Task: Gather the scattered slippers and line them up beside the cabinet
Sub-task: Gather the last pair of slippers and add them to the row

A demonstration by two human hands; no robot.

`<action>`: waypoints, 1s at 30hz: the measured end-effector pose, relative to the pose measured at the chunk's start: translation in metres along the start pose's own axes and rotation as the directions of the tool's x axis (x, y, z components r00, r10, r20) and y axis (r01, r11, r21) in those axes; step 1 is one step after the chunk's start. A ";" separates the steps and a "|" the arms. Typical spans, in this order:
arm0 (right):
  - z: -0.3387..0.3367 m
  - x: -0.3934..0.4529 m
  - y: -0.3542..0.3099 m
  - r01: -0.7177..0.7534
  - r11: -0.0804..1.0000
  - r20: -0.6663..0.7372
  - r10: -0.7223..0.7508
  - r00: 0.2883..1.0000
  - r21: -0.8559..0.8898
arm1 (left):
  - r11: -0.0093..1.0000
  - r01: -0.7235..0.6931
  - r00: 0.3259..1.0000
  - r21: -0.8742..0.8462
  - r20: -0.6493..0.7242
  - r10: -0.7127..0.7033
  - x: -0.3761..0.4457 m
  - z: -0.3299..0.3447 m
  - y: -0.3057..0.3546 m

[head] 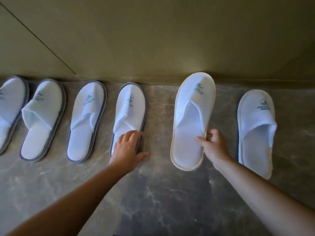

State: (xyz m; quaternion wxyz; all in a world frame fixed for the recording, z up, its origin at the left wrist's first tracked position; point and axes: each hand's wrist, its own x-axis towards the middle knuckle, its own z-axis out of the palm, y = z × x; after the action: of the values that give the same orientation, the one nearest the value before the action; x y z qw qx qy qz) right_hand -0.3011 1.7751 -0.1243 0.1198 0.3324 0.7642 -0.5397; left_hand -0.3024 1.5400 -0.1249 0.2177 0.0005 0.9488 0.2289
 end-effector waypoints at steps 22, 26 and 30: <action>0.086 -0.031 0.032 0.120 0.845 -0.062 -0.177 0.982 -0.521 | 0.990 0.030 1.000 0.139 -0.001 -0.031 0.005 0.040 -0.066; 0.103 -0.037 0.040 0.100 0.748 -0.017 -0.146 0.989 -0.656 | 0.993 0.004 1.000 0.115 -0.004 -0.003 0.002 0.037 -0.068; 0.102 -0.033 0.040 0.070 0.747 -0.057 -0.142 0.988 -0.661 | 0.994 -0.007 1.000 0.105 0.011 0.006 0.001 0.036 -0.070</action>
State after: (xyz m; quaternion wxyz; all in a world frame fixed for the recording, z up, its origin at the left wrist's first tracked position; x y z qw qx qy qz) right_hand -0.2690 1.6783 -0.1758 0.1584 0.2527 0.9275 -0.2253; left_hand -0.2813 1.4934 -0.1844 0.2217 0.0163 0.9584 0.1793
